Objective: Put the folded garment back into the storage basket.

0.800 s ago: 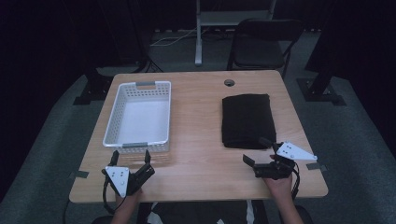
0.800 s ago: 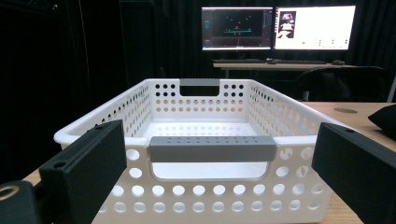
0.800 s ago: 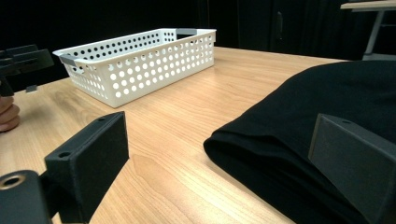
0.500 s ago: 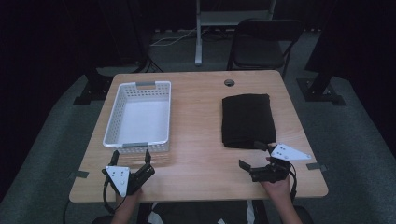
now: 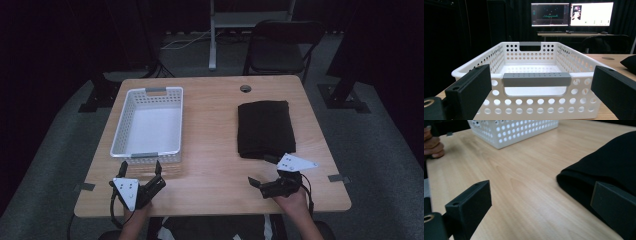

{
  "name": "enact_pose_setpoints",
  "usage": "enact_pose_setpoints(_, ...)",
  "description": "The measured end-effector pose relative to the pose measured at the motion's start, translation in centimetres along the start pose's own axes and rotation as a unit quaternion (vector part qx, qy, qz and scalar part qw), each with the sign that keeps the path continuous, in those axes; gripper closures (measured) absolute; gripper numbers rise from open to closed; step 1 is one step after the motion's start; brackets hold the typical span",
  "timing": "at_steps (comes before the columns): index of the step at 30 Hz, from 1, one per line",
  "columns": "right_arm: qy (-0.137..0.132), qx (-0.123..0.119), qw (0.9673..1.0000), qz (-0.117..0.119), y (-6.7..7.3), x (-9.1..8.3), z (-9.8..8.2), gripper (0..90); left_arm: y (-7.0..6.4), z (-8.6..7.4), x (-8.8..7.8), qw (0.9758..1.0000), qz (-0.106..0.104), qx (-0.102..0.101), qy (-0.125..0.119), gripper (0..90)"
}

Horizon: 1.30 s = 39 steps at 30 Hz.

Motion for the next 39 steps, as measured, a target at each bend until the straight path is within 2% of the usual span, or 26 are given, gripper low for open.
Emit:
enact_pose_setpoints(3, 0.006, 0.000, 0.9997, 0.025, 0.9, 0.6, 0.3, 4.1, 0.0, 0.0, 0.0, 1.0000, 0.000, 0.000, 0.000, 4.4)
enact_pose_setpoints(6, 0.041, -0.028, 0.9984, 0.027, 1.8, 1.9, 0.4, 4.1, 0.0, 0.0, 0.0, 1.0000, 0.000, 0.000, 0.000, 4.4)
enact_pose_setpoints(8, 0.064, -0.037, 0.9966, 0.038, 2.4, 2.8, 0.3, 4.2, 0.0, 0.0, 0.0, 1.0000, 0.000, 0.000, 0.000, 4.4)
enact_pose_setpoints(10, 0.076, -0.053, 0.9948, 0.044, 2.9, 3.4, 0.3, 5.2, 0.0, 0.0, 0.0, 1.0000, -0.001, 0.000, 0.000, 4.4)
enact_pose_setpoints(12, 0.076, -0.058, 0.9943, 0.047, 3.2, 3.6, 0.4, 5.2, 0.0, 0.0, 0.0, 1.0000, -0.001, -0.001, 0.000, 4.4)
enact_pose_setpoints(16, 0.057, -0.072, 0.9947, 0.046, 3.8, 3.2, 1.7, 5.2, 0.0, 0.0, 0.0, 1.0000, -0.001, -0.001, 0.000, 4.4)
enact_pose_setpoints(20, 0.037, -0.077, 0.9961, 0.021, 3.3, 2.1, 3.1, 5.3, 0.0, 0.0, 0.0, 1.0000, -0.001, -0.001, 0.000, 4.4)
enact_pose_setpoints(22, 0.024, -0.081, 0.9963, 0.018, 3.3, 1.5, 3.8, 5.3, 0.0, 0.0, 0.0, 1.0000, -0.001, -0.001, 0.000, 4.4)
enact_pose_setpoints(25, 0.002, -0.093, 0.9956, 0.012, 3.4, 0.4, 5.1, 6.1, 0.0, 0.0, 0.0, 1.0000, -0.001, 0.000, 0.000, 4.4)
enact_pose_setpoints(27, -0.002, -0.101, 0.9948, 0.008, 3.5, 0.0, 5.9, 6.1, 0.0, 0.0, 0.0, 1.0000, -0.001, 0.000, 0.001, 4.4)
enact_pose_setpoints(30, -0.013, -0.110, 0.9938, -0.003, 3.4, -0.6, 7.0, 6.1, 0.0, 0.0, 0.0, 1.0000, -0.004, 0.001, 0.003, 4.4)
enact_pose_setpoints(31, -0.019, -0.114, 0.9931, -0.016, 3.2, -0.8, 7.4, 6.2, 0.0, 0.0, 0.0, 1.0000, -0.004, 0.002, 0.003, 4.4)
enact_pose_setpoints(35, -0.038, -0.109, 0.9930, -0.027, 2.6, -1.5, 8.7, 6.2, 0.0, 0.0, 0.0, 1.0000, -0.004, 0.000, 0.001, 4.4)
enact_pose_setpoints(39, -0.045, -0.103, 0.9927, -0.043, 1.7, -2.2, 10.3, 7.3, 0.0, 0.0, 0.0, 1.0000, -0.004, 0.000, 0.000, 4.4)
Point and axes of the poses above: each handheld gripper's, and its own axes: x roughly forward along the jaws, z roughly out of its top, y roughly to its left, the point moved 6 cm from there along x, roughly forward along the jaws, and after that the axes turned 13 degrees about z, right-handed, at the moved point
